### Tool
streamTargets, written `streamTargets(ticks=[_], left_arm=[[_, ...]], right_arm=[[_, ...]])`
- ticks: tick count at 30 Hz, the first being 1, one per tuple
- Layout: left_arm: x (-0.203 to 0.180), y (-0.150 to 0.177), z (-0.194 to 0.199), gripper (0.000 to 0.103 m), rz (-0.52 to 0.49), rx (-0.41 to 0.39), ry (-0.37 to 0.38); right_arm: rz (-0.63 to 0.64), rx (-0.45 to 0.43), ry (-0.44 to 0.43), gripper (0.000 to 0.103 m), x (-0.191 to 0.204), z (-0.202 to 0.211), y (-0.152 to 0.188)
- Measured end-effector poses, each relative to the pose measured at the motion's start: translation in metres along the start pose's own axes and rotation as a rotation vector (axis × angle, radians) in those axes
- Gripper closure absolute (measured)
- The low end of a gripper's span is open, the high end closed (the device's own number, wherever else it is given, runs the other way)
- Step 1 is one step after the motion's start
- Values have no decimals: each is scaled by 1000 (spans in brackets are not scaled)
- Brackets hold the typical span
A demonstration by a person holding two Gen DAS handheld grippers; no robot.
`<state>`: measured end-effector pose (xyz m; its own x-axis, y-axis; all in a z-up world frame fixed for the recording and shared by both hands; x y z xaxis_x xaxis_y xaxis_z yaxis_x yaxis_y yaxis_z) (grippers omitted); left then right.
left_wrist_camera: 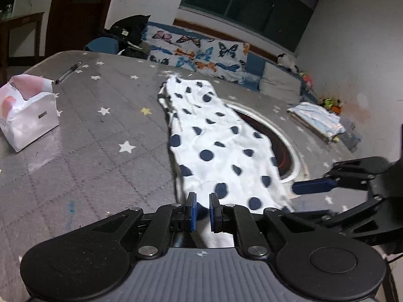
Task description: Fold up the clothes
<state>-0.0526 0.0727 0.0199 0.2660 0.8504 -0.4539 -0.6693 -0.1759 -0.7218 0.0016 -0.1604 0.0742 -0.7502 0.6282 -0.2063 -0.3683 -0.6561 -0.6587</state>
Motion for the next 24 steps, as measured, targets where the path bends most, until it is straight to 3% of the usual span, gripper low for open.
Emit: streamTargets(ticks=[3,8,14,19,24], left_arm=[[-9,8,-1,92,-23,20,22],[-12,25,-5,92,-42,69,-3],[-25,25,21,91,-42,22,3],[-31,40,35,90,42,36,39],[-31,55,36,68,149,50,44]], right_arm=[[21,-2,-20,55,8,3,4],[59,31,-25,55,18,4,20],[47,26,2,55,12,20,30],[69,-11,-19,54,18,41,31],[85,-18,-44,54,29,48,36]])
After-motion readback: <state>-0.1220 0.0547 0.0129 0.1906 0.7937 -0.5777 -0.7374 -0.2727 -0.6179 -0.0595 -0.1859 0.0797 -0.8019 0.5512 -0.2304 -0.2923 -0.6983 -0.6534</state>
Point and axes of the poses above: each gripper's, at about its wrist camera, not at the fingertips, and z roughly against the way its jaws point, x to its left, y to its underside, the point moved 3 cm from there along -z, roughly the way its jaws point, and after that the axes turned 13 degrees about y, right-handed, at the moved point
